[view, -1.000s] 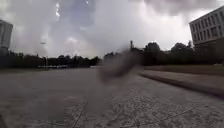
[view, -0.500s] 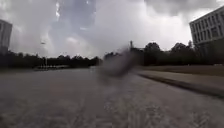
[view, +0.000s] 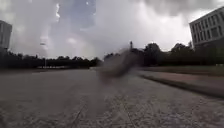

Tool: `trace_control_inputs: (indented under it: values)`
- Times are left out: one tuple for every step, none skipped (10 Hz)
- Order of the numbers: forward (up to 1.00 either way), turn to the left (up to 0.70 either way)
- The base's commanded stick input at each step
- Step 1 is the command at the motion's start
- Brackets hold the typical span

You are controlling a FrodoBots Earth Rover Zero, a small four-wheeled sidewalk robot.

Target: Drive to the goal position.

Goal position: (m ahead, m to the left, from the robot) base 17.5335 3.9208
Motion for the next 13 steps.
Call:
trace_control_inputs:
  values:
    - [0.7, 0.02]
    - [0.7, 0.02]
    - [0.7, 0.0]
    - [0.7, 0.0]
    - [0.7, 0.0]
    - [0.7, 0.0]
    - [0.7, 0.0]
    - [0.7, 0.0]
    - [0.7, 0.0]
    - [0.7, 0.0]
    - [0.7, 0.0]
    - [0.7, 0.0]
    - [0.7, 0.02]
